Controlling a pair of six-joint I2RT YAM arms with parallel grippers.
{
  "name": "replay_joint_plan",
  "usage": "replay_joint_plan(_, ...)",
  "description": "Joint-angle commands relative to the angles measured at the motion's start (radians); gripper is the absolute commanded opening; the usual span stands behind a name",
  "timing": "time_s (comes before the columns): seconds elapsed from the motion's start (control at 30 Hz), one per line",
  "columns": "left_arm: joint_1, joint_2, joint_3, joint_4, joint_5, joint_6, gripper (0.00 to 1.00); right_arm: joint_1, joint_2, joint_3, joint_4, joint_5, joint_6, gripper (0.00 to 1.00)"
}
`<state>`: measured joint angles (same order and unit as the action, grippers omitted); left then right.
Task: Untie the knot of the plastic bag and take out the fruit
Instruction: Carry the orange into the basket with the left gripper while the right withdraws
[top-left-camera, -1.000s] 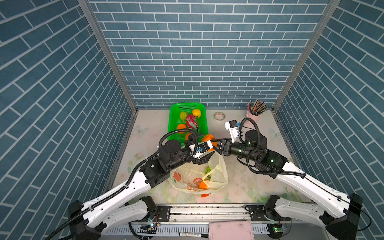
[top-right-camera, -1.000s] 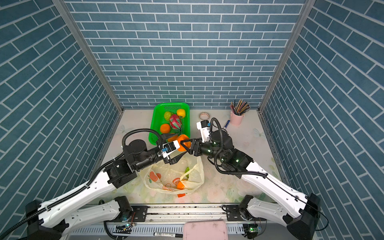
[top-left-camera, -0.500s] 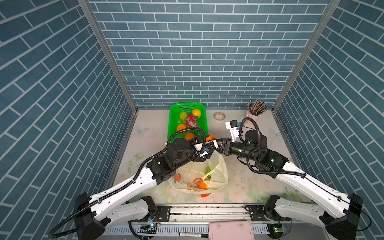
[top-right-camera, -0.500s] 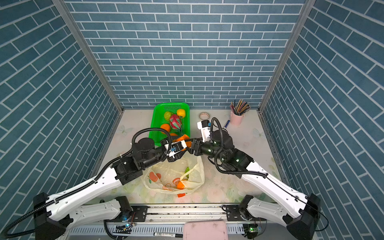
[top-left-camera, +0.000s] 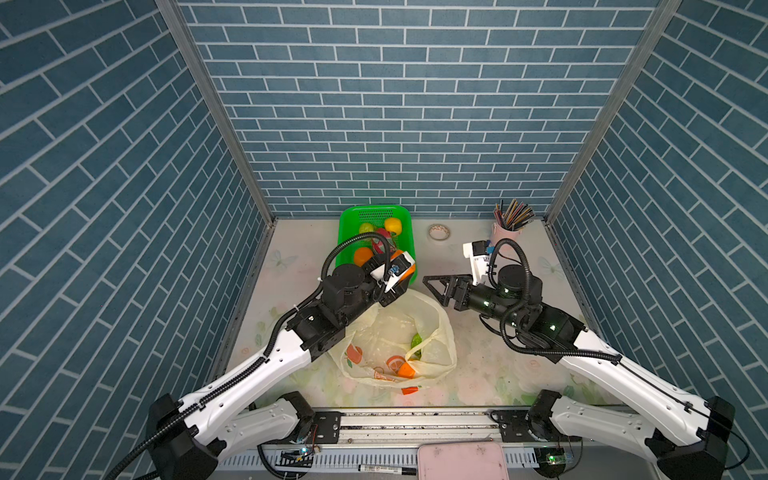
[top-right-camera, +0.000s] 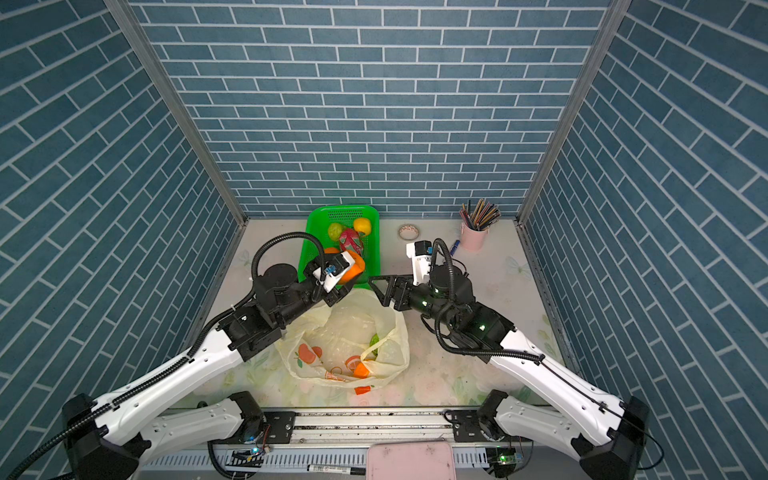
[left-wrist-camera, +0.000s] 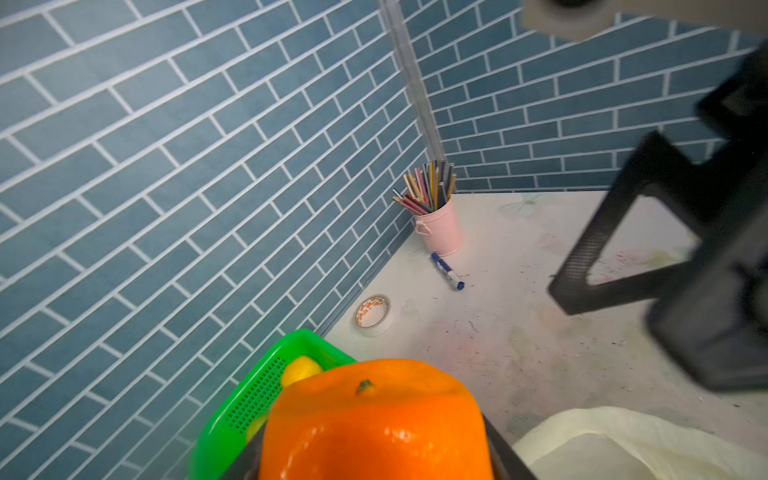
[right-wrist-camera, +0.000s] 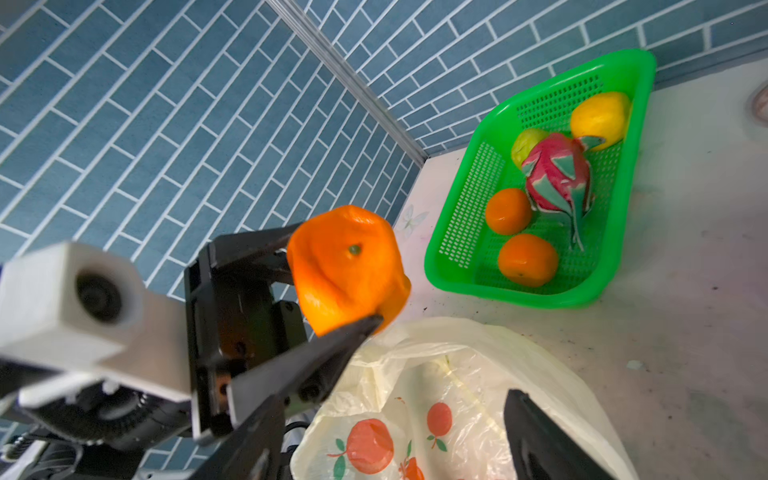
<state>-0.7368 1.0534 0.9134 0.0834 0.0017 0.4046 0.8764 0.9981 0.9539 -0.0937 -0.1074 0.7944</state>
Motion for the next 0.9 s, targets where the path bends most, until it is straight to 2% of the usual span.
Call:
replay_joint_plan(0.0, 0.074, 0.028, 0.037, 0.053, 0.028, -0.105, 0.56, 0.001, 0.010, -0.022, -0.017, 0.081, -0.063, 0.85)
replay_joint_plan(0.4, 0.335, 0.254, 0.132, 0.099, 0.116, -0.401, 0.56, -0.037, 0.196, 0.110, -0.056, 0.090, -0.209, 0.86)
replay_joint_plan(0.63, 0.442, 0.463, 0.307, -0.120, 0.072, -0.472, 0.54, -0.119, 0.302, 0.190, -0.097, 0.016, -0.212, 0.86)
replay_joint_plan(0.87, 0.494, 0.726, 0.557, -0.338, 0.040, -0.512, 0.51, -0.181, 0.381, 0.267, -0.139, -0.054, -0.211, 0.86)
